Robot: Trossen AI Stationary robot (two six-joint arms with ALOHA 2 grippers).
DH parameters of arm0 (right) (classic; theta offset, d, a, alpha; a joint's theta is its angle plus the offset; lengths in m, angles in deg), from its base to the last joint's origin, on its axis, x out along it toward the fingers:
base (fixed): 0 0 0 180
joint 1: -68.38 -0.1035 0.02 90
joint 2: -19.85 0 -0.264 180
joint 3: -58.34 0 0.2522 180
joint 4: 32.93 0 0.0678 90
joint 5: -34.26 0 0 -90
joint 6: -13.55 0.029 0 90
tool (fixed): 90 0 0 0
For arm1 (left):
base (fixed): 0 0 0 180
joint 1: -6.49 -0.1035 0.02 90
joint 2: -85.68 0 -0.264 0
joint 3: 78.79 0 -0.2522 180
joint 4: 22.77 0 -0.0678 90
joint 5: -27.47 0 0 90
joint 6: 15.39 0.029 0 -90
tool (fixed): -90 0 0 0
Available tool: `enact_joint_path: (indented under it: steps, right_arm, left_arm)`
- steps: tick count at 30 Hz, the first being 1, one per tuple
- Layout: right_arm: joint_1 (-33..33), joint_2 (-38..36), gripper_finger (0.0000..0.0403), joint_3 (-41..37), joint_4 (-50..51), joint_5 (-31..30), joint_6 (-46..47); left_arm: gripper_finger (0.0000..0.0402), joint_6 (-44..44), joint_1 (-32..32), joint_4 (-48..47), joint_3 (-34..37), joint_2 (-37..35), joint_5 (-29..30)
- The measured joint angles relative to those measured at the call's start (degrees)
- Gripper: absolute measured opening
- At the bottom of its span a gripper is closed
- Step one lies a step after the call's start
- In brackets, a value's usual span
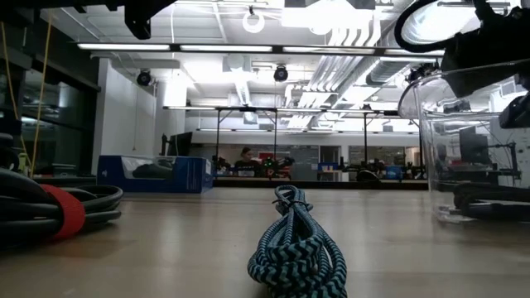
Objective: Pick and place USB-C Cables
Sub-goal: Put the black usb cable into the transparent bin
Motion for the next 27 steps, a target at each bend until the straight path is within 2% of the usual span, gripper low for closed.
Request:
enact_joint_path:
  steps: [5,11,18,22,27]
  right_arm:
    - [-0.04,-4.61,0.0139,0.0,6.97,-5.11,-0.62]
    - [-2.31,-14.37,0.0138,0.02,12.71,-16.82,2.81]
    - [-4.96,-20.53,0.0138,0.02,13.83,-39.11,1.06]
    - [-5.16,-20.43,0.0138,0.02,9.37,-52.95,-6.63]
    - [-2.19,-19.97,0.0138,0.02,5.35,-64.8,-17.04]
  left_arm:
    - [0.022,0.0,-0.01,0.0,0.0,0.0,0.0]
    - [0.022,0.57,-0.02,0.0,0.0,0.0,0.0]
    - [0.022,0.55,0.0,0.0,0.0,0.0,0.0]
    - [0.022,0.57,0.0,0.0,0.0,0.0,0.0]
    - [0.022,0.54,0.0,-0.04,0.0,0.0,-0.02]
